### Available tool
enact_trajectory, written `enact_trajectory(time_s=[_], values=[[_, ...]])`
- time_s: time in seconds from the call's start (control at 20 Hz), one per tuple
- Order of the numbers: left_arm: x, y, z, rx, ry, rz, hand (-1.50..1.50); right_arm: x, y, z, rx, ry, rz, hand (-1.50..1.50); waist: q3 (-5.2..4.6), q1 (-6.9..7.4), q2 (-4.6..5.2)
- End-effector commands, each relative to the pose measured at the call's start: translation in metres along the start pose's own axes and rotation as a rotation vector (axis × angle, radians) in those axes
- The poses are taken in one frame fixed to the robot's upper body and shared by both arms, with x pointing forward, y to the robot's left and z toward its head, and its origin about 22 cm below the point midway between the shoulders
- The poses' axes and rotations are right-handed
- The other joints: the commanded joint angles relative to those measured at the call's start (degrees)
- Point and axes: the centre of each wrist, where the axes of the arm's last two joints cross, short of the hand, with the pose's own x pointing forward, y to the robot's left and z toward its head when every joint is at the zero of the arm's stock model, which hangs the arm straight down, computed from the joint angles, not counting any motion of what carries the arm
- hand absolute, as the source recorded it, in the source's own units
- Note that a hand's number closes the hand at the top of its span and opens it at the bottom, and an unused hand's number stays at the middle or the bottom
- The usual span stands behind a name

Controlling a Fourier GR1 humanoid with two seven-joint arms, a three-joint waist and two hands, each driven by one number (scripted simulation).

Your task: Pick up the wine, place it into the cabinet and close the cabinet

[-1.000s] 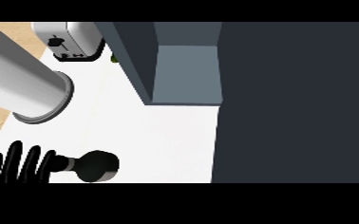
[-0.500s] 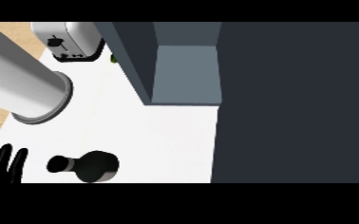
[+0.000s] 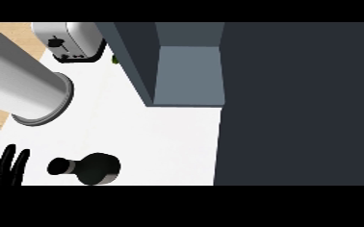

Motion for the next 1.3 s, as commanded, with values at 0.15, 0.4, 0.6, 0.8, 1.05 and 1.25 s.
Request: enact_trajectory(time_s=[0.15, 0.4, 0.6, 0.8, 1.05, 1.25], values=[[-0.021, 0.031, 0.008, -0.03, 0.022, 0.161, -1.5, 0.022, 0.002, 0.015, 0.026, -0.03, -0.023, -1.5, 0.06, 0.27, 0.13], [-0.045, 0.047, -0.006, 0.008, 0.025, 0.155, -1.5, 0.035, 0.002, 0.025, 0.049, -0.063, -0.019, -1.5, 0.11, -0.27, 0.22], [-0.059, 0.063, -0.006, 0.043, -0.015, 0.135, -1.5, 0.036, -0.001, 0.027, 0.039, -0.056, -0.013, -1.5, 0.13, -0.35, 0.24], [-0.088, 0.064, -0.003, 0.048, 0.027, 0.136, -1.5, 0.034, 0.002, 0.021, 0.029, -0.061, -0.029, -1.5, 0.14, -0.36, 0.29], [-0.111, 0.083, -0.021, 0.05, 0.023, 0.129, -1.5, 0.034, 0.005, 0.015, 0.031, -0.058, -0.036, -1.5, 0.11, -0.56, 0.35], [-0.123, 0.07, -0.01, 0.043, 0.031, 0.125, -1.5, 0.041, 0.007, 0.021, 0.042, -0.053, -0.035, -1.5, 0.13, -0.45, 0.3]])
